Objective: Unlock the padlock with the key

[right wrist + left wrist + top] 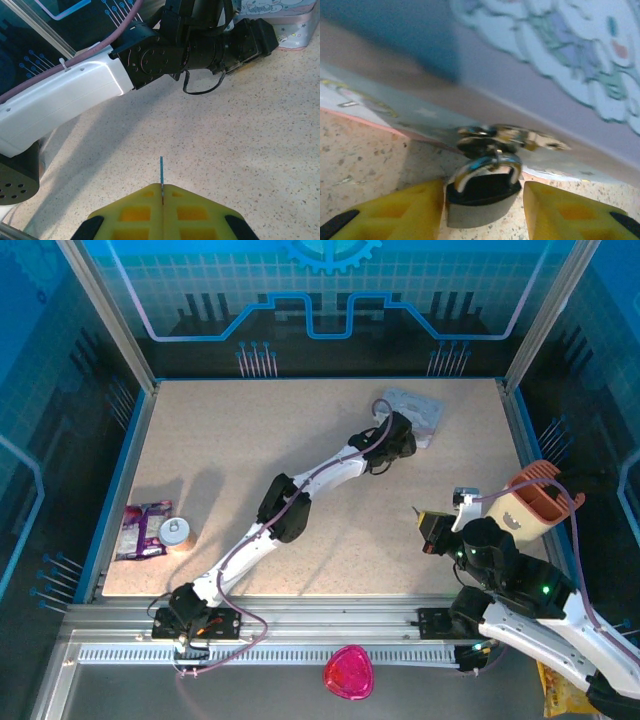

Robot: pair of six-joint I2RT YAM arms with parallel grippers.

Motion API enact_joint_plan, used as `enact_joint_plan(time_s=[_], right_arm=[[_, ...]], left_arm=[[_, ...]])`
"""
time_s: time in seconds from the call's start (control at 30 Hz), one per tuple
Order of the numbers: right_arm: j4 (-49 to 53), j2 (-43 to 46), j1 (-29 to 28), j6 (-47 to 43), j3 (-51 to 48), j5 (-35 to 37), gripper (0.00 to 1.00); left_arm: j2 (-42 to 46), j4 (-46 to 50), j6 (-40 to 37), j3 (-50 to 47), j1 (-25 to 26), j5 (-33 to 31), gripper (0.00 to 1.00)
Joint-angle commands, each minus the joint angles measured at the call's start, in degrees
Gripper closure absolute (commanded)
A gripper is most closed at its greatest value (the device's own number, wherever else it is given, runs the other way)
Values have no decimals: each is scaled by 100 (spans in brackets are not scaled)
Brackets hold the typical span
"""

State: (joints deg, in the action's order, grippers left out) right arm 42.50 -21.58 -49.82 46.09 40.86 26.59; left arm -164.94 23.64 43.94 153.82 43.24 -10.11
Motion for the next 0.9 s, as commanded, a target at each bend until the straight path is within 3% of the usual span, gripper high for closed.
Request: enact_joint_plan(time_s=[0.0, 0.07, 0.17, 0.87], right_arm=[[93, 28, 43, 49, 106, 126, 100], [79, -9, 43, 97, 90, 118, 100], [24, -78, 44, 148, 47, 88, 100], [-859, -971, 47, 209, -70, -533, 100]], left_arm=[[-206, 218, 281, 74, -33, 163, 65], [-89, 260, 335, -88, -65, 130, 75], [347, 15, 319, -807, -94, 28, 81], [4295, -2561, -113, -7359, -641, -290, 86]])
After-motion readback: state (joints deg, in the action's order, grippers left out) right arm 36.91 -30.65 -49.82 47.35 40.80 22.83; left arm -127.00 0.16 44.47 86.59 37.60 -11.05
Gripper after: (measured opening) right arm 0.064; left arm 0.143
